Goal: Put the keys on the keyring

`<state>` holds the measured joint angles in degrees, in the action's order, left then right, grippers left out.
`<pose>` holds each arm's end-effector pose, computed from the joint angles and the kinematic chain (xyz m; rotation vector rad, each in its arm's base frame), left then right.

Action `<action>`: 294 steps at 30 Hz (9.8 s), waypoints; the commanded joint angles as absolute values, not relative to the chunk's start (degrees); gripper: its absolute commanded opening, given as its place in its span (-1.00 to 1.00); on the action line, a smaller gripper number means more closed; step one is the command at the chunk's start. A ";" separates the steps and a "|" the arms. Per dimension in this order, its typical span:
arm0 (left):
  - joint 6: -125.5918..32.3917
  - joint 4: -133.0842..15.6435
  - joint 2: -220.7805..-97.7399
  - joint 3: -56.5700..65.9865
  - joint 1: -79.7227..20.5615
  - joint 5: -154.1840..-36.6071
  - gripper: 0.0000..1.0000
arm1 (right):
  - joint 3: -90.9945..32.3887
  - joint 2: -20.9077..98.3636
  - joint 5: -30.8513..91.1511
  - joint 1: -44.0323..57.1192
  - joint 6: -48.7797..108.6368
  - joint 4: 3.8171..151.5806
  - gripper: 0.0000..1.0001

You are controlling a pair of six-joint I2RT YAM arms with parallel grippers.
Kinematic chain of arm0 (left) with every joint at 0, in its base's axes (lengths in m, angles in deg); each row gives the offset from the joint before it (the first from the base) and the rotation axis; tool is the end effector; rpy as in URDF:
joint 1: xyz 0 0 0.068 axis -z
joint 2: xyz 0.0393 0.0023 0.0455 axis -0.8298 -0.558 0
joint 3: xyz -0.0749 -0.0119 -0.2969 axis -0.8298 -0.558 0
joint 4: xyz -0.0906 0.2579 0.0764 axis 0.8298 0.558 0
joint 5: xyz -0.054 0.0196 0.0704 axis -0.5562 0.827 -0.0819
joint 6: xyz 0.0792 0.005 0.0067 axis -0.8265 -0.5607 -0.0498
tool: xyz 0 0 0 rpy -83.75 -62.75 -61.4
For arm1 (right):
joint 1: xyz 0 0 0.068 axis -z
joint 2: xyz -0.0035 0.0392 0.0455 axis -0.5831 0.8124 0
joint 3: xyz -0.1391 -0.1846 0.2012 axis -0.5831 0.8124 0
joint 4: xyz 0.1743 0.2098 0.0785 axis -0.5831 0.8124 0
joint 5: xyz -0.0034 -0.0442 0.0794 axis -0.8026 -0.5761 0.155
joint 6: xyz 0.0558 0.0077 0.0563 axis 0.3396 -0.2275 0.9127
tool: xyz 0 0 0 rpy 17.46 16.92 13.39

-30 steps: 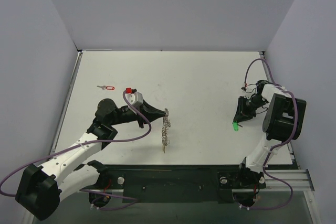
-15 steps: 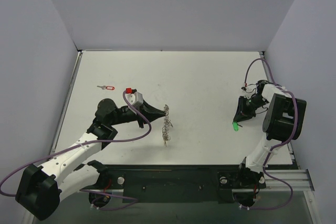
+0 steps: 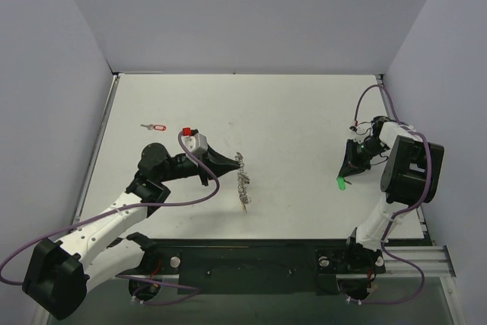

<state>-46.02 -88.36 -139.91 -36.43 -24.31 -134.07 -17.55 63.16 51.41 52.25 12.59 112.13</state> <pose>0.1795 -0.1701 0.3160 0.9453 1.3091 -1.1946 0.3656 -0.0744 0.1371 0.0622 2.7371 0.6104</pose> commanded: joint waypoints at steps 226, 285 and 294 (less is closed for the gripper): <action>-67.41 -104.34 -139.66 -40.13 -10.99 -123.17 -1.00 | -9.30 10.73 55.73 -12.23 -14.50 86.86 -1.00; -67.67 -103.90 -139.31 -40.21 -10.99 -122.64 -1.00 | -8.51 11.17 56.17 -12.41 -15.82 87.21 -1.00; -66.97 -104.69 -139.31 -40.30 -10.99 -123.70 -1.00 | -8.16 11.26 55.64 -12.32 -15.65 86.60 -1.00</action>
<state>-67.52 -99.82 -140.82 -41.02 -11.22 -122.79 -8.48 11.49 54.45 -12.10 -15.71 88.17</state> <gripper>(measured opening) 0.015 0.004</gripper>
